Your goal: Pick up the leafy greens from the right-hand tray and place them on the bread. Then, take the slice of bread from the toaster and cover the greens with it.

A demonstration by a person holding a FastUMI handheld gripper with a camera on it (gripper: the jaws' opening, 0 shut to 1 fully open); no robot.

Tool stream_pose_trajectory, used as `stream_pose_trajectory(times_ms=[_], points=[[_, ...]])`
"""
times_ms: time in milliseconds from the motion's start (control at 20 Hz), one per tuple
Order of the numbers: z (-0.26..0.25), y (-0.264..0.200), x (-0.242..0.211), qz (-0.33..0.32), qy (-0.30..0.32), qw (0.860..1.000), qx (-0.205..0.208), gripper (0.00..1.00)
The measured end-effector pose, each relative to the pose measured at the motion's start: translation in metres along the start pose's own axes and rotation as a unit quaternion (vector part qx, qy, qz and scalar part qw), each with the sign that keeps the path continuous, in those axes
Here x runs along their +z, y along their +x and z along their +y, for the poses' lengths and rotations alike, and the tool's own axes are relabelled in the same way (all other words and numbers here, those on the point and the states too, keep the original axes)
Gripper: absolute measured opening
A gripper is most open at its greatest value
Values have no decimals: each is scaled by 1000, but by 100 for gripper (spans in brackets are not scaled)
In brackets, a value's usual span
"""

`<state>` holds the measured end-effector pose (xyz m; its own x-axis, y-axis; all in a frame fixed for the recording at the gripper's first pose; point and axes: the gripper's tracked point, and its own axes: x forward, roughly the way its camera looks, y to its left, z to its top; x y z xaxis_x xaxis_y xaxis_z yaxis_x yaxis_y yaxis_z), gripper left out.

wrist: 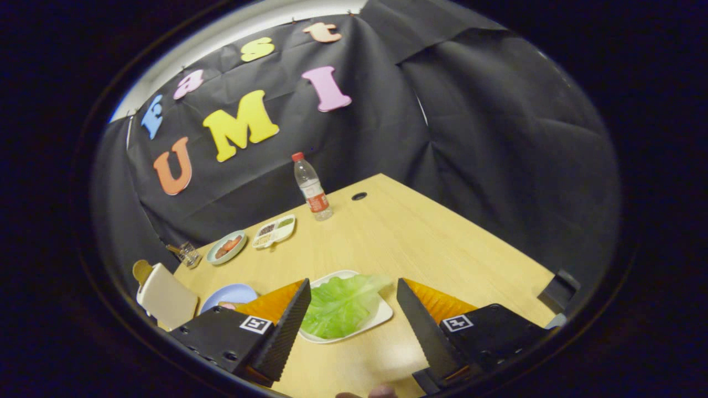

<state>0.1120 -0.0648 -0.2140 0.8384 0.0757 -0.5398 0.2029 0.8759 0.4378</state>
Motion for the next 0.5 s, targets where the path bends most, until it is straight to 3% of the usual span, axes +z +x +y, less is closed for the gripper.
stream_pose_trajectory(times_ms=[500], points=[[-16, 72, -15, 44, 83, 995, -23, 96]])
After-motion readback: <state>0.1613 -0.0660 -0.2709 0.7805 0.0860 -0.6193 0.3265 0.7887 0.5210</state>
